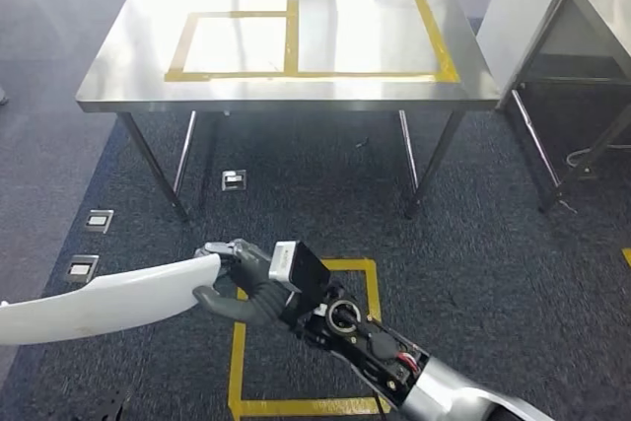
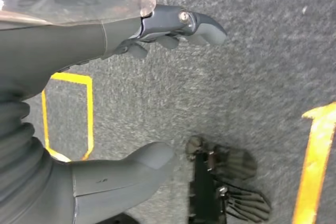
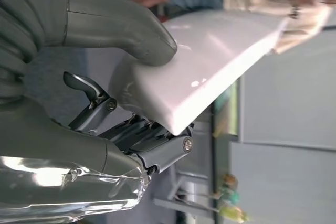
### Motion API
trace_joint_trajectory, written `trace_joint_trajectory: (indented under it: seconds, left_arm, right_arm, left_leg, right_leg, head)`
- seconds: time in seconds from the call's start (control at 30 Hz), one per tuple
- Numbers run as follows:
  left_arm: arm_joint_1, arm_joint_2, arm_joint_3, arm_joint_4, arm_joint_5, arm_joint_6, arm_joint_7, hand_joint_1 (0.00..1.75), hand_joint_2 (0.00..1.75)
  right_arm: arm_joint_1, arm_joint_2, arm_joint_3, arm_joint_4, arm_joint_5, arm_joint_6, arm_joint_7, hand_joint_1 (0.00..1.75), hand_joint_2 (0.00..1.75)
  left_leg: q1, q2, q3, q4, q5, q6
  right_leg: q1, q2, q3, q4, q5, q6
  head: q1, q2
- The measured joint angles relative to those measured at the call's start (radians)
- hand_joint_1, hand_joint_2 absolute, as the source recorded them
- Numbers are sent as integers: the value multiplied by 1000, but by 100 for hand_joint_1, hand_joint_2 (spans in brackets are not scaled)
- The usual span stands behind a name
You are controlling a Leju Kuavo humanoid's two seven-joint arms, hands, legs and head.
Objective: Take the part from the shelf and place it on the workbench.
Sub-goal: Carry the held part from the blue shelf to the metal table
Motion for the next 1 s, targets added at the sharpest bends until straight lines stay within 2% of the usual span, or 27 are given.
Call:
trace_joint_trajectory:
  seconds: [0.03,0.07,0.1,0.13,0.17,0.2,0.23,0.27,0.33,0.37,0.4,0.43,0.47,0.5,0.53,0.57,0.6,0.63,0.67,0.7,0.73,0.77,0.83,0.87,0.9,0.93,1.0]
  left_arm:
    - [-2,-1,-1,0,-1,-1,0,0,175]
    - [-4,0,-1,0,-2,-1,-1,0,175]
    - [-5,1,-1,0,-2,-1,-1,0,175]
    - [-7,1,-1,0,-2,-2,-2,0,175]
    - [-8,2,-1,0,-2,-3,-2,0,175]
    - [-8,2,-1,0,-1,-4,-2,0,175]
    - [-7,4,-1,0,-1,-4,-2,0,175]
    - [-5,6,-1,0,0,-4,-2,0,175]
    - [1,12,-2,0,1,-4,-3,0,175]
    - [4,15,-2,0,1,-4,-3,0,175]
    - [6,17,-2,0,1,-4,-3,0,175]
    - [11,16,-2,0,1,-4,-3,0,175]
    - [13,16,-2,0,1,-4,-3,0,175]
    - [14,16,-2,0,1,-4,-3,0,175]
    - [14,15,-2,0,0,-4,-4,0,175]
    - [9,16,-2,0,-2,-4,-4,0,175]
    - [6,16,-2,0,-4,-4,-4,0,175]
    - [3,16,-2,0,-6,-4,-4,0,175]
    - [1,16,-2,0,-7,-4,-3,0,175]
    - [1,17,-2,0,-9,-4,-3,0,175]
    - [1,18,-2,0,-10,-4,-1,0,175]
    - [1,20,-2,0,-11,-4,0,0,175]
    - [1,22,-4,0,-16,-4,2,0,175]
    - [1,22,-6,0,-19,-4,2,0,175]
    - [0,23,-7,0,-23,-3,2,0,175]
    - [0,22,-9,0,-27,-3,5,0,175]
    - [-5,21,-12,1,-35,-2,13,0,175]
  right_arm:
    - [0,-1,-1,-3,1,-1,1,175,175]
    - [-3,-2,-1,-9,1,-1,2,175,175]
    - [-5,-1,-1,-15,1,-2,2,175,175]
    - [-7,-1,-2,-20,1,-3,3,175,175]
    - [-7,-1,-2,-24,1,-4,5,175,175]
    - [-5,-1,-2,-26,1,-6,7,175,175]
    - [-1,-1,-2,-28,2,-8,10,175,175]
    - [2,-1,-1,-29,2,-9,13,175,175]
    - [8,-2,-1,-30,3,-10,15,175,175]
    - [11,-2,-1,-30,3,-10,15,175,175]
    - [14,-2,-1,-31,3,-10,15,175,175]
    - [16,-2,-1,-30,3,-10,15,175,175]
    - [18,-3,-1,-31,3,-11,15,175,175]
    - [18,-4,-1,-32,3,-11,16,175,175]
    - [17,-5,-1,-34,4,-11,16,175,175]
    - [15,-5,-2,-38,4,-12,16,175,175]
    - [12,-5,-3,-43,4,-12,16,175,175]
    - [10,-4,-3,-46,4,-12,15,175,175]
    - [9,-5,-4,-48,4,-12,15,175,175]
    - [10,-5,-4,-50,4,-13,14,175,175]
    - [13,-7,-5,-50,4,-14,14,175,175]
    - [16,-8,-5,-50,4,-15,14,175,175]
    - [19,-13,-5,-50,4,-18,14,175,175]
    - [21,-15,-6,-50,4,-21,14,175,175]
    - [24,-18,-6,-50,4,-24,15,175,175]
    - [30,-23,-6,-49,4,-26,15,175,175]
    - [43,-34,-7,-50,6,-32,16,175,175]
  left_leg:
    - [1,-3,15,-2,0,-3]
    - [2,-5,20,9,9,-7]
    - [3,-5,11,41,25,-11]
    - [3,-6,-16,96,47,-17]
    - [3,-7,-58,162,62,-24]
    - [7,-7,-107,224,62,-31]
    - [11,-8,-156,272,42,-38]
    - [16,-8,-198,297,3,-46]
    - [29,-7,-255,277,-83,-64]
    - [36,-6,-269,236,-94,-75]
    - [45,-1,-274,177,-55,-87]
    - [54,7,-276,105,29,-97]
    - [61,21,-275,51,120,-101]
    - [64,30,-275,23,190,-96]
    - [64,36,-278,19,219,-85]
    - [62,37,-276,39,208,-70]
    - [62,32,-273,51,188,-56]
    - [62,29,-263,55,171,-45]
    - [62,27,-247,52,156,-37]
    - [62,25,-225,45,141,-31]
    - [61,24,-200,36,126,-28]
    - [60,22,-172,26,110,-26]
    - [60,16,-112,8,78,-26]
    - [59,14,-80,1,62,-27]
    - [59,12,-49,-5,46,-30]
    - [59,10,-23,-9,30,-33]
    - [56,4,13,-8,-3,-44]
  right_leg:
    - [7,3,17,-27,36,-9]
    - [8,2,43,-48,31,-14]
    - [6,0,72,-69,26,-18]
    - [2,0,100,-87,21,-20]
    - [-4,-1,128,-101,14,-21]
    - [-10,-2,149,-112,5,-18]
    - [-16,-1,169,-118,-7,-15]
    - [-23,1,188,-122,-22,-10]
    - [-40,10,232,-125,-60,8]
    - [-49,13,259,-125,-84,18]
    - [-57,14,282,-124,-110,29]
    - [-62,13,306,-121,-138,39]
    - [-62,12,324,-119,-167,47]
    - [-60,8,341,-120,-195,55]
    - [-58,6,362,-122,-211,63]
    - [-56,4,367,-110,-212,69]
    - [-57,0,359,-72,-197,74]
    - [-59,-4,328,-4,-173,79]
    - [-61,-8,274,85,-156,82]
    - [-63,-13,213,171,-160,86]
    - [-64,-16,154,236,-189,89]
    - [-65,-17,101,274,-236,90]
    - [-66,-19,24,271,-331,92]
    - [-67,-20,-2,240,-346,92]
    - [-68,-21,-24,194,-315,89]
    - [-68,-24,-45,133,-222,84]
    - [-63,-30,-76,30,-3,75]
  head:
    - [-1,0]
    - [1,0]
    - [2,0]
    - [3,0]
    - [4,0]
    - [5,0]
    - [4,0]
    - [4,0]
    - [4,0]
    - [4,0]
    - [4,0]
    - [3,0]
    - [3,0]
    - [3,0]
    - [3,0]
    - [4,0]
    - [6,0]
    - [6,0]
    - [7,0]
    - [8,0]
    - [9,0]
    - [9,0]
    - [9,0]
    - [9,0]
    - [9,0]
    - [9,0]
    - [12,0]
